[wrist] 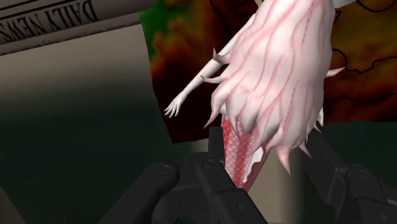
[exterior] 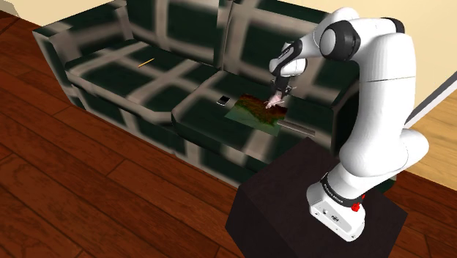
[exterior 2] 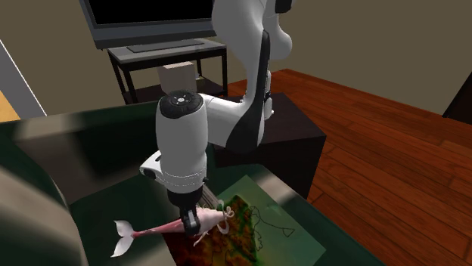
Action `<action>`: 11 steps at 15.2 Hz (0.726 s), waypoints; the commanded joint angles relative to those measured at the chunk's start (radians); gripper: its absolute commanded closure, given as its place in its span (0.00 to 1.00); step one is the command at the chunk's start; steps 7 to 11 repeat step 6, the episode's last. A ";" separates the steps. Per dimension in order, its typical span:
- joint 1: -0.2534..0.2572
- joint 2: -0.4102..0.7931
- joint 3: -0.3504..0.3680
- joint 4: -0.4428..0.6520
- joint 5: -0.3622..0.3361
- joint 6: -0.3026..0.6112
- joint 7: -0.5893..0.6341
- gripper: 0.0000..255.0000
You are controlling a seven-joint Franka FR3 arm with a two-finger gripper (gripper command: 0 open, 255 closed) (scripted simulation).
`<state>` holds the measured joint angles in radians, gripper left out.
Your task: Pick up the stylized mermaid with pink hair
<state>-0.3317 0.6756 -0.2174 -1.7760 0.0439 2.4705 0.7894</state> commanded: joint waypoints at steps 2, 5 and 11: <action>0.003 -0.032 -0.005 -0.007 -0.005 -0.025 0.000 1.00; 0.006 -0.053 -0.008 -0.009 -0.009 -0.043 0.000 1.00; 0.006 -0.053 -0.008 -0.009 -0.009 -0.043 0.000 1.00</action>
